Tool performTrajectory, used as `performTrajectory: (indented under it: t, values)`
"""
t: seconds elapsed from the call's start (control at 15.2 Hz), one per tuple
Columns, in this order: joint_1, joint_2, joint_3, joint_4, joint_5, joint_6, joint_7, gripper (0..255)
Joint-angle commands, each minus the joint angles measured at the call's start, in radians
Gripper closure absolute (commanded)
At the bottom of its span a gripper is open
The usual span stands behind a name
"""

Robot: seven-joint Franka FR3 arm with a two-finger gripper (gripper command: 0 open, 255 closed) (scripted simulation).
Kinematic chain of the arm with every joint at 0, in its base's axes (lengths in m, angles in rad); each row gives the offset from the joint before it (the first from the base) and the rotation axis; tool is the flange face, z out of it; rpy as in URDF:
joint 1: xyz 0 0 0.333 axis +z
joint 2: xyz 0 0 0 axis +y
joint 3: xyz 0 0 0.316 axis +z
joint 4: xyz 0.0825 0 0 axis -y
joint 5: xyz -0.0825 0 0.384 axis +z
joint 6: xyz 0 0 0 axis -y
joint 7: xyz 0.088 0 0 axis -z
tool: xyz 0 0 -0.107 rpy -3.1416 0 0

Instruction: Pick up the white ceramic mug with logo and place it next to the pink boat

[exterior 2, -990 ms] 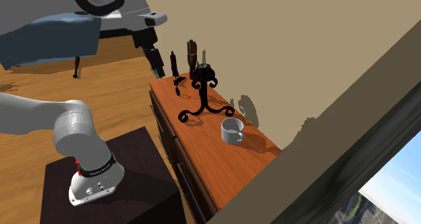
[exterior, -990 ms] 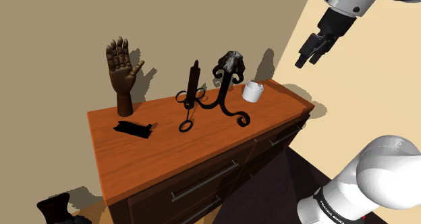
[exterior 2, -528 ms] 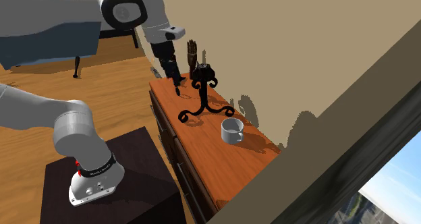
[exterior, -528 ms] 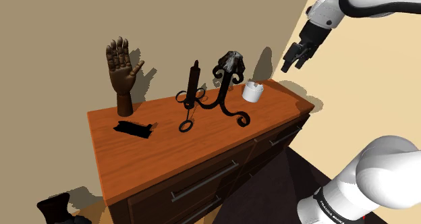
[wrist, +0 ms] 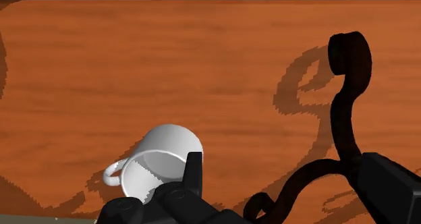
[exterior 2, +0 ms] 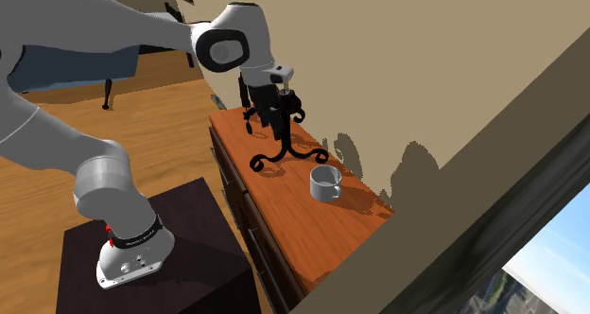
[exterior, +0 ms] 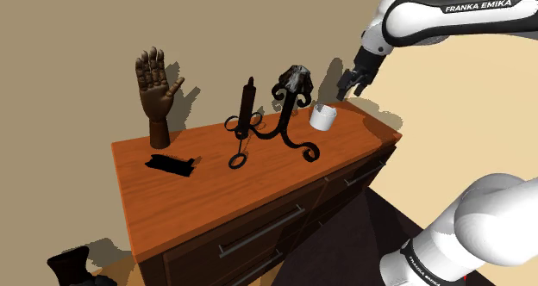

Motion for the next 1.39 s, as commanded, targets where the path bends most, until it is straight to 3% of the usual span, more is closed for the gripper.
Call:
performTrajectory:
  t: [0.0,0.86,1.32]
  values:
    - [-0.003,0.075,-0.018,0.019,0.002,0.052,-0.016,0]
    - [-0.030,0.573,-0.086,0.267,0.100,0.266,-0.127,0]
    - [-0.036,0.631,-0.084,0.250,0.115,0.339,-0.138,0]
